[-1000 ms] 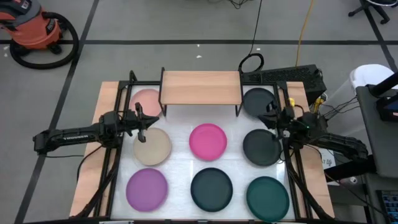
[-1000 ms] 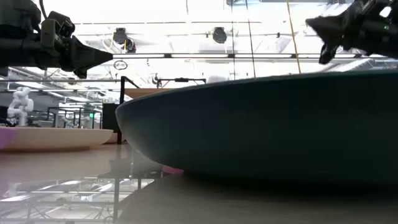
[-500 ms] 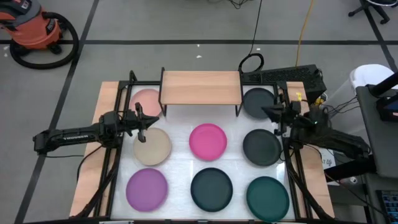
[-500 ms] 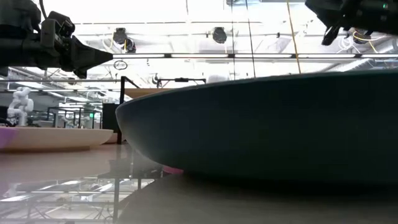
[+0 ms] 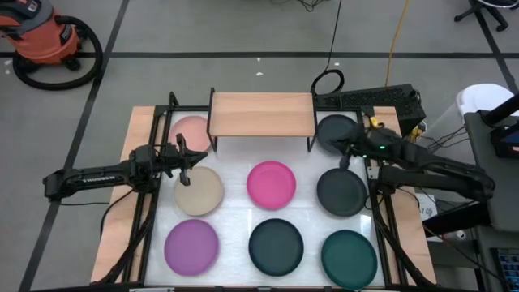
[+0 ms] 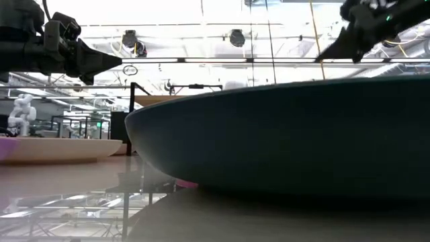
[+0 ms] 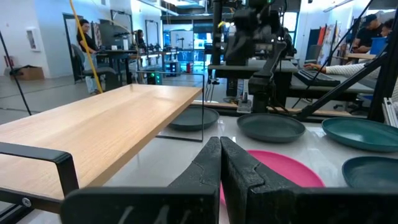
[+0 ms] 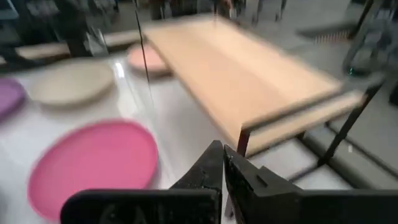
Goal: Place and stack plates onto a shelf
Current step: Put the top black plate on the shelf
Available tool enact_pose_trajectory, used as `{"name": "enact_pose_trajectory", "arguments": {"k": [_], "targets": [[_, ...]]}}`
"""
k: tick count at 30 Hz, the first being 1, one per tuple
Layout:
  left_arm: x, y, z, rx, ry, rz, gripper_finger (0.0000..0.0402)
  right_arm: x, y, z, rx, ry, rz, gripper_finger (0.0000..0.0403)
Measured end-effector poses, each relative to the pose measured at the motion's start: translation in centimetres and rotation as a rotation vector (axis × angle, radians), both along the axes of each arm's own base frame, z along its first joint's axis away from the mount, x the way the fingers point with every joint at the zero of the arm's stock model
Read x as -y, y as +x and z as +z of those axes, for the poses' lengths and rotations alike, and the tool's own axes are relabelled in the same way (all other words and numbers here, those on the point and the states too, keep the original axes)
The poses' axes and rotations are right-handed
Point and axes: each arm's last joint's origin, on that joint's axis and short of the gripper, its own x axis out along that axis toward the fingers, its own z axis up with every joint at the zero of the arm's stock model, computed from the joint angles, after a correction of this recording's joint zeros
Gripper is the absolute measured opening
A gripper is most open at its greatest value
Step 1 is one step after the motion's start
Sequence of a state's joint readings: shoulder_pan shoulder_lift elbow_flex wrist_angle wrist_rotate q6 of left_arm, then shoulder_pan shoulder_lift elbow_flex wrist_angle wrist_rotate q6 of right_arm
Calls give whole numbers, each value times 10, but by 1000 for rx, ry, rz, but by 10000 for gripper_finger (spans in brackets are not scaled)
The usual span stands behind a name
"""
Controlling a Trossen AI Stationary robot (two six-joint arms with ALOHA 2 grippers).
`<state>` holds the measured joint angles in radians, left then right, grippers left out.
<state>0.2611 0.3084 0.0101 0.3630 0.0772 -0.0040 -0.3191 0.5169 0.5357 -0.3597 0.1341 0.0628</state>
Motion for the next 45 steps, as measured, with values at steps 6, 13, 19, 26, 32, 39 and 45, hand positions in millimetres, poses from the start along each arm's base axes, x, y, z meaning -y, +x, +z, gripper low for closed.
{"name": "enact_pose_trajectory", "arguments": {"k": [6, 13, 19, 26, 32, 39, 45], "targets": [[0, 0, 0, 0, 0, 0, 4, 6, 18, -51, -134, 66, -3, 43], [0, 0, 0, 0, 0, 0, 4, 0, 30, -83, 14, 174, 239, 144], [0, 0, 0, 1, 0, 0, 4, 3, 25, -100, -107, 82, 84, 186], [0, 0, 0, 1, 0, 0, 4, 10, 21, -105, -191, -8, -159, 178], [0, 0, 0, 1, 0, 0, 4, 13, 19, -119, -307, 26, -239, 177], [0, 0, 0, 0, 0, 0, 4, 22, 17, -129, -402, -22, -384, 176], [0, 0, 0, 1, 0, 0, 4, 28, 15, -138, -460, 21, -429, 174]]}}
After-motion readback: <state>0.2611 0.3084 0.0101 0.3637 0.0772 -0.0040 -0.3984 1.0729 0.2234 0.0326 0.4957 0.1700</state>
